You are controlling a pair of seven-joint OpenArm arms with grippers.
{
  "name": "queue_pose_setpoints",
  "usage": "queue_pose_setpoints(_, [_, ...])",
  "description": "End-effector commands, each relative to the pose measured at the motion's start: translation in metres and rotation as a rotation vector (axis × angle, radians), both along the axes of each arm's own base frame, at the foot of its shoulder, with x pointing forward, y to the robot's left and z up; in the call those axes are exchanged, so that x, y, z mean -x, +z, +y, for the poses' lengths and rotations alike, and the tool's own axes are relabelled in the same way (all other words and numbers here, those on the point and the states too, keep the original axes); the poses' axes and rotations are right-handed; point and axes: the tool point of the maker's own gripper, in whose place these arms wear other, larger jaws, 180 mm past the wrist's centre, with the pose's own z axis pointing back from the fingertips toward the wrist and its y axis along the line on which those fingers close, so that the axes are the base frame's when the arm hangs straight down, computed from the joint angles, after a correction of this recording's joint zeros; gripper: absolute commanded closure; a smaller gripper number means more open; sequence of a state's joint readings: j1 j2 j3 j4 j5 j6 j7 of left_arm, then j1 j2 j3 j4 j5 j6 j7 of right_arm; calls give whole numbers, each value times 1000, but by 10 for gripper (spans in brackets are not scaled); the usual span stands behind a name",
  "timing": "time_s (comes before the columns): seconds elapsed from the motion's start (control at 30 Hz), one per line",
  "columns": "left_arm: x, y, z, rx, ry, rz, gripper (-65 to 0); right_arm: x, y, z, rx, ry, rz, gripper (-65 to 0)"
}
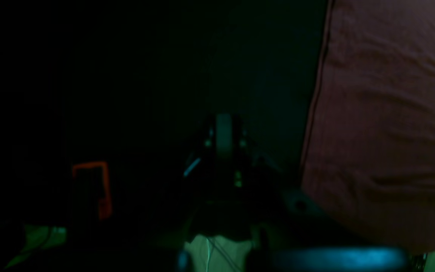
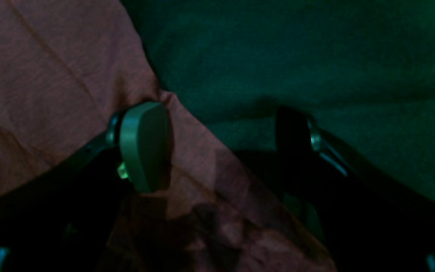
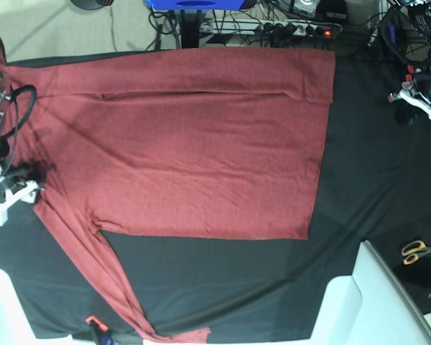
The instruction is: Fold the T-shirt properly
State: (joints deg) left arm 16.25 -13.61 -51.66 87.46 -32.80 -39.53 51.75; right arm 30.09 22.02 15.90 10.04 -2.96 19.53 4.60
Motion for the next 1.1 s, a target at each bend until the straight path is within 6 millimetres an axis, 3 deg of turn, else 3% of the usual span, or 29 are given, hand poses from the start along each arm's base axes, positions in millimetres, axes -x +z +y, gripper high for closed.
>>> queue_pose_setpoints(0.0, [-8, 14, 6, -23, -10, -46, 0, -10, 12, -10, 16, -1, -21, -425])
queue_pose_setpoints(0.07, [-8, 14, 6, -23, -10, -46, 0, -10, 13, -11, 18, -2, -22, -386])
queue_pose_setpoints(0.1, [-9, 13, 5, -22, -16, -45, 0, -10, 14, -11, 19, -2, -23, -336])
queue_pose_setpoints(0.23, [-14, 16, 4, -23, -19, -58, 0, -10, 14, -13, 22, -3, -24, -71])
queue_pose_setpoints(0.27, [-23, 19, 1, -24, -35, -73, 0, -10, 14, -13, 22, -3, -24, -8])
queue_pose_setpoints(0.37, [-46, 19, -7, -54, -70, -54, 0, -10, 14, -14, 25, -5, -24, -12])
queue_pose_setpoints(0.43, [-74, 21, -14, -87, -72, -47, -13, -10, 15, -14, 26, -5, -27, -6])
queue_pose_setpoints(0.6, [-143, 10, -40, -38, -122, -33, -400, -10, 15, -14, 25, -6, -29, -3])
queue_pose_setpoints(0.73, [-192, -17, -78, 22, -225, 67, -619, -10, 15, -14, 25, -6, -28, -3])
queue_pose_setpoints(0.87, [-229, -36, -113, 112, -250, 72, -647, -9, 14, -15, 25, -7, -23, -2])
queue_pose_setpoints(0.97, [-243, -52, -110, 191, -113, 65, -645, 0, 11, -23, 38, -12, -10, -2])
queue_pose_setpoints(1.07, [-244, -70, -118, 260, -38, 80, -645, -2, 17, -27, 62, -3, -29, -2])
